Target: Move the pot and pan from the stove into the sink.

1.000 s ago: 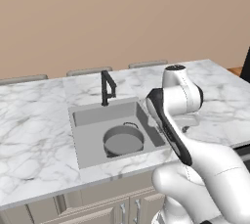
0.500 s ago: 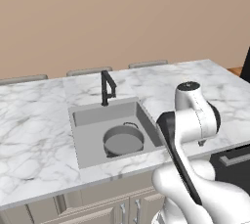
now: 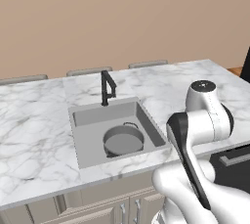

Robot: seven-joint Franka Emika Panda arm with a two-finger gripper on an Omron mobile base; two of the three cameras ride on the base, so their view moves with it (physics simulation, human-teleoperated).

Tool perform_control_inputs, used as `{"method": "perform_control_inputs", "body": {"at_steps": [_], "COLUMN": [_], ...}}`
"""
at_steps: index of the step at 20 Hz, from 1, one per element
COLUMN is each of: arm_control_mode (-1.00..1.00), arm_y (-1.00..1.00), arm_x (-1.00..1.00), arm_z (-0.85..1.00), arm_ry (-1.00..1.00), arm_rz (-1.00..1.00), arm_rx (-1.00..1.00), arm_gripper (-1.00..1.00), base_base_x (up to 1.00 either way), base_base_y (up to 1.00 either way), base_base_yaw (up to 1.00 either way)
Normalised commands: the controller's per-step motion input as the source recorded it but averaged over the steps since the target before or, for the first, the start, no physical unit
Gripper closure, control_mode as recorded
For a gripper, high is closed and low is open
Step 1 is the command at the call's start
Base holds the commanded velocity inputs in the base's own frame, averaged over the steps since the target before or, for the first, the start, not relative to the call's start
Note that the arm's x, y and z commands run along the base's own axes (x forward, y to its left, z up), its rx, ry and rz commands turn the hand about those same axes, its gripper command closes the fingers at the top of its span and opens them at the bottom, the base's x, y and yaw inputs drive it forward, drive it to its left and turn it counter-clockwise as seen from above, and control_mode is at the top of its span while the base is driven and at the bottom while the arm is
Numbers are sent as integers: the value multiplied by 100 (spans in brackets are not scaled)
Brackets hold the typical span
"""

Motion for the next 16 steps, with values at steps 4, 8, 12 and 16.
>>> {"method": "perform_control_inputs", "body": {"at_steps": [4,8,12,16], "arm_control_mode": [100,100,100,100], "arm_y": [0,0,0,0], "arm_x": [-10,0,0,0], "arm_z": [-4,0,0,0], "arm_ry": [0,0,0,0], "arm_rz": [1,0,0,0], "arm_rx": [-2,0,0,0], "arm_gripper": [-100,-100,-100,-100], "base_base_x": [-10,-66,-35,-4], "base_base_y": [0,-13,-8,0], "base_base_yaw": [1,4,-16,-37]}}
